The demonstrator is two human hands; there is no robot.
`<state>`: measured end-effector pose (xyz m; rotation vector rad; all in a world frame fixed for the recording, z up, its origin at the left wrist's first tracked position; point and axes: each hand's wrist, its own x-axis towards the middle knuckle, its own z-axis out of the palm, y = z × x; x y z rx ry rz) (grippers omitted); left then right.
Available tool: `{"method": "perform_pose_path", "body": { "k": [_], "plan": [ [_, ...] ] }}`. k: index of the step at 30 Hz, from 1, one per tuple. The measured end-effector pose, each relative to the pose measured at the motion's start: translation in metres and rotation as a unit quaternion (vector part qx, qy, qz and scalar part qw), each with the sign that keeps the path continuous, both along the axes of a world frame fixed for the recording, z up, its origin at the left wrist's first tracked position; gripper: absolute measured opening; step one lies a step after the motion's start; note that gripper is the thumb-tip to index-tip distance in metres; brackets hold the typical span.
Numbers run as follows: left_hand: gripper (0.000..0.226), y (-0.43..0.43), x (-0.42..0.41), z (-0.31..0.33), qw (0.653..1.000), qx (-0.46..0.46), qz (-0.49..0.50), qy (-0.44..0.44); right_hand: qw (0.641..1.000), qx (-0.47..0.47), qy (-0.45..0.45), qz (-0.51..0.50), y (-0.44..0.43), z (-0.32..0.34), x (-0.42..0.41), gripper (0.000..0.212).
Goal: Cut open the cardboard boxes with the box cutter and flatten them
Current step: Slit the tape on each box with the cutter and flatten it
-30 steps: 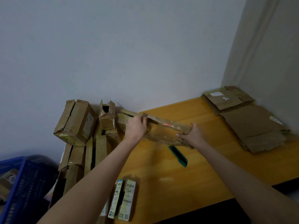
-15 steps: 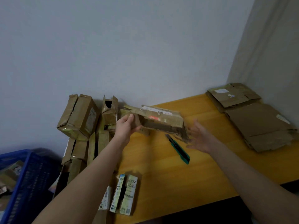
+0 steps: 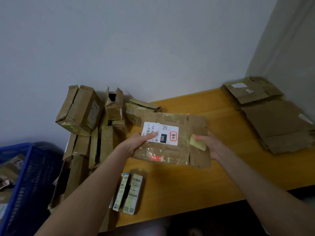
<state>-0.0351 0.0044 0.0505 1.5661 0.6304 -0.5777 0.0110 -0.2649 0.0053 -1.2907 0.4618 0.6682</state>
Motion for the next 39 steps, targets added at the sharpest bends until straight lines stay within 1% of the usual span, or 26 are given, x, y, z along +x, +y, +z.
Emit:
{"method": "perform_pose_path", "body": {
  "k": [2,3,5,8,10,11,12,14,16,18,19,21,23,25,27,28,29,31,33,34,36,37,39],
  "plan": [
    [0.039,-0.005,0.002,-0.013,0.997,0.068,0.024,-0.012,0.997,-0.061,-0.034,-0.021,0.006,-0.006,-0.003,0.048],
    [0.034,-0.007,0.002,-0.019,0.995,0.089,0.039,-0.024,0.994,-0.090,-0.056,-0.032,0.010,-0.010,-0.003,0.049],
    [0.031,-0.010,0.003,-0.031,0.991,0.115,0.051,-0.045,0.987,-0.133,-0.081,-0.041,0.018,-0.019,-0.004,0.050],
    [0.029,-0.006,0.000,-0.044,0.991,0.110,0.059,-0.050,0.983,-0.152,-0.102,-0.025,0.026,-0.031,-0.002,0.050],
    [0.026,0.005,-0.004,-0.049,0.992,0.096,0.075,-0.043,0.975,-0.184,-0.121,0.014,0.031,-0.041,0.002,0.037],
    [0.025,0.013,-0.006,-0.052,0.991,0.094,0.086,-0.039,0.962,-0.233,-0.134,0.040,0.032,-0.045,0.005,0.030],
    [0.026,0.021,-0.006,-0.054,0.990,0.095,0.097,-0.038,0.939,-0.303,-0.145,0.066,0.031,-0.051,0.008,0.030],
    [0.028,0.038,-0.005,-0.058,0.986,0.110,0.117,-0.038,0.869,-0.456,-0.132,0.142,0.024,-0.063,0.013,0.038],
    [0.029,0.048,-0.003,-0.062,0.983,0.130,0.124,-0.033,0.811,-0.529,-0.110,0.225,0.019,-0.075,0.014,0.050],
    [0.030,0.051,-0.001,-0.068,0.983,0.141,0.118,-0.025,0.768,-0.561,-0.095,0.295,0.020,-0.089,0.012,0.066],
    [0.031,0.050,0.000,-0.073,0.983,0.142,0.116,-0.020,0.751,-0.571,-0.096,0.316,0.022,-0.097,0.011,0.071],
    [0.032,0.047,0.001,-0.081,0.983,0.142,0.112,-0.009,0.738,-0.580,-0.108,0.327,0.024,-0.109,0.011,0.066],
    [0.032,0.043,0.004,-0.089,0.984,0.143,0.105,0.000,0.738,-0.586,-0.116,0.313,0.022,-0.118,0.013,0.055],
    [0.031,0.035,0.007,-0.096,0.986,0.140,0.091,0.010,0.746,-0.594,-0.101,0.285,0.015,-0.119,0.015,0.049],
    [0.031,0.023,0.010,-0.103,0.988,0.137,0.070,0.019,0.750,-0.607,-0.084,0.251,0.008,-0.117,0.018,0.049],
    [0.033,0.015,0.011,-0.108,0.988,0.140,0.059,0.020,0.743,-0.619,-0.095,0.234,0.006,-0.114,0.018,0.050],
    [0.035,0.008,0.012,-0.113,0.987,0.152,0.049,0.020,0.732,-0.632,-0.127,0.222,0.006,-0.109,0.019,0.051],
    [0.044,-0.005,0.013,-0.125,0.976,0.214,0.030,0.019,0.705,-0.627,-0.242,0.227,0.012,-0.100,0.016,0.052],
    [0.056,-0.015,0.014,-0.134,0.961,0.275,0.018,0.010,0.673,-0.585,-0.356,0.281,0.027,-0.097,0.008,0.060],
    [0.063,-0.019,0.013,-0.139,0.956,0.292,0.014,0.005,0.658,-0.563,-0.382,0.323,0.036,-0.100,0.005,0.065],
    [0.077,-0.024,0.011,-0.146,0.944,0.329,0.010,-0.008,0.627,-0.548,-0.378,0.404,0.054,-0.113,0.005,0.074],
    [0.080,-0.026,0.011,-0.148,0.933,0.358,0.005,-0.014,0.611,-0.553,-0.372,0.427,0.060,-0.121,0.007,0.076],
    [0.079,-0.028,0.011,-0.156,0.896,0.440,-0.036,-0.042,0.578,-0.567,-0.377,0.449,0.068,-0.134,0.015,0.080]
  ]
}}
